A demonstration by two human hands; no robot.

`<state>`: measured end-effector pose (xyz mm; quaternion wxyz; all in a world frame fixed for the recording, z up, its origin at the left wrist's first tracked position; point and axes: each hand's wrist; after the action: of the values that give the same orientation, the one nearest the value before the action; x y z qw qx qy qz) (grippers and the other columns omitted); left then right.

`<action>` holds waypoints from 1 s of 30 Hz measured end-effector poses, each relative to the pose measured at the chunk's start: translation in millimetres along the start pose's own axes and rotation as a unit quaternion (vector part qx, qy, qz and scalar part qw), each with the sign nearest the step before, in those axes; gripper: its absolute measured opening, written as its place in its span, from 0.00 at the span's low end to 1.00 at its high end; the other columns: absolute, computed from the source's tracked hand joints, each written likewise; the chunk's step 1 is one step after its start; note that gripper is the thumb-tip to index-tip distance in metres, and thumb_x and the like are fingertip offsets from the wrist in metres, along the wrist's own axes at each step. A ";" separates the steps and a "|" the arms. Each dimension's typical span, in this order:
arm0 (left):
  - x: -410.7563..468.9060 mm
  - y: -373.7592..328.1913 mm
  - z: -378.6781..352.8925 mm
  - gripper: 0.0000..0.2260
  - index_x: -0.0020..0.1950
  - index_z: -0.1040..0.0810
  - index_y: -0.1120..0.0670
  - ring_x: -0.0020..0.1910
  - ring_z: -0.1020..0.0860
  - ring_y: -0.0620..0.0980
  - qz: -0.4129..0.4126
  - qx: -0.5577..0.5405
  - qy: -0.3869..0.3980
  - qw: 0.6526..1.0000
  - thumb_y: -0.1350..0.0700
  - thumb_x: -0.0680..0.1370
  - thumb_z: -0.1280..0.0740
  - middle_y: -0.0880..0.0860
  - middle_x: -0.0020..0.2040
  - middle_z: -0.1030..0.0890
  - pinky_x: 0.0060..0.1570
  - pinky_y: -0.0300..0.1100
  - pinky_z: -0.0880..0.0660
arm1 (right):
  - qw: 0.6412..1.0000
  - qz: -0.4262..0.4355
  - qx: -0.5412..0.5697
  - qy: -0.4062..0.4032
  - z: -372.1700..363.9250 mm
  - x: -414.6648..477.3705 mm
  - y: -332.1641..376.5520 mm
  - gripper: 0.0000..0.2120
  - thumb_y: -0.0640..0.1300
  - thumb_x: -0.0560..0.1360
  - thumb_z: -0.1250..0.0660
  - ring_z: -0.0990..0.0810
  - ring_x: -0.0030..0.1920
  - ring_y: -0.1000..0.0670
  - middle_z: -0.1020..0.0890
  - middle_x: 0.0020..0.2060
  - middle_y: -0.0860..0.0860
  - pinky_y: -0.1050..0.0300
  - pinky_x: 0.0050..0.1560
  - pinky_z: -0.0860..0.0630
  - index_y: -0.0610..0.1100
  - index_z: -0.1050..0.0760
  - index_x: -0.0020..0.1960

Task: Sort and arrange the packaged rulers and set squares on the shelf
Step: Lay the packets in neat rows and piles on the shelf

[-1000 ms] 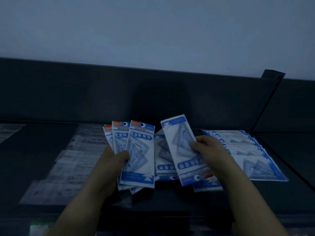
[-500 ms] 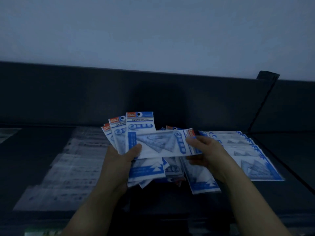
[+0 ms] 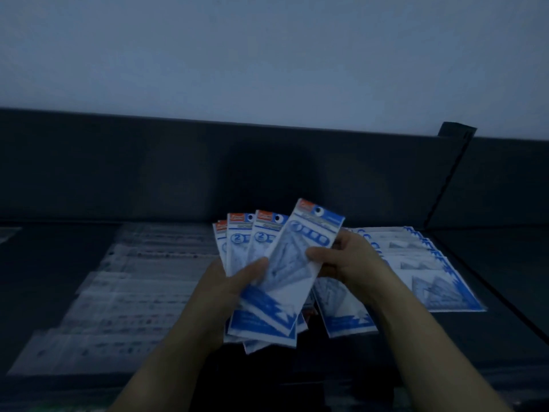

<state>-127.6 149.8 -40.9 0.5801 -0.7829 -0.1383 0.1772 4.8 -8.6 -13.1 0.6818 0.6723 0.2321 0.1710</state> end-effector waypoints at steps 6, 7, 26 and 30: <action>12.1 7.5 7.9 0.17 0.63 0.25 0.56 0.44 0.17 0.58 -0.037 -0.029 -0.128 0.991 0.63 0.75 0.30 0.59 0.53 0.17 0.32 0.45 0.20 | 0.954 0.051 -0.253 -0.152 11.8 -2.6 -5.6 0.19 0.44 0.73 0.29 0.19 0.50 0.44 0.18 0.51 0.40 0.51 0.50 0.21 0.34 0.25 0.59; 14.2 7.5 12.5 0.18 0.64 0.26 0.56 0.45 0.18 0.59 -0.034 -0.046 -0.150 0.987 0.63 0.75 0.31 0.60 0.54 0.18 0.31 0.46 0.21 | 0.928 0.041 -0.331 -0.166 17.2 -5.9 -9.6 0.19 0.45 0.73 0.29 0.20 0.50 0.41 0.19 0.51 0.38 0.47 0.51 0.23 0.32 0.25 0.56; 23.1 23.5 8.0 0.17 0.66 0.29 0.58 0.47 0.19 0.59 -0.005 -0.018 -0.117 0.993 0.63 0.77 0.33 0.61 0.56 0.20 0.27 0.41 0.23 | 0.881 -0.145 -0.448 -0.044 15.6 -4.5 -22.3 0.20 0.55 0.63 0.23 0.24 0.36 0.52 0.24 0.36 0.50 0.59 0.33 0.29 0.44 0.28 0.40; 23.0 24.1 9.2 0.19 0.67 0.30 0.57 0.49 0.20 0.59 -0.002 -0.025 -0.122 0.992 0.63 0.77 0.34 0.61 0.57 0.21 0.31 0.43 0.22 | 0.880 -0.152 -0.447 -0.053 11.7 -2.2 -23.8 0.20 0.53 0.66 0.24 0.29 0.31 0.52 0.30 0.31 0.50 0.59 0.28 0.36 0.44 0.34 0.35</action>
<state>-110.7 160.5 -69.2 0.5393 -0.7695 -0.2139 0.2670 7.5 -20.5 -36.8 0.9388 0.2609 0.1934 0.1150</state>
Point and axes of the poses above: each hand's wrist, its own x-axis towards the middle knuckle, its own z-axis out of the back of the hand, y = z × x
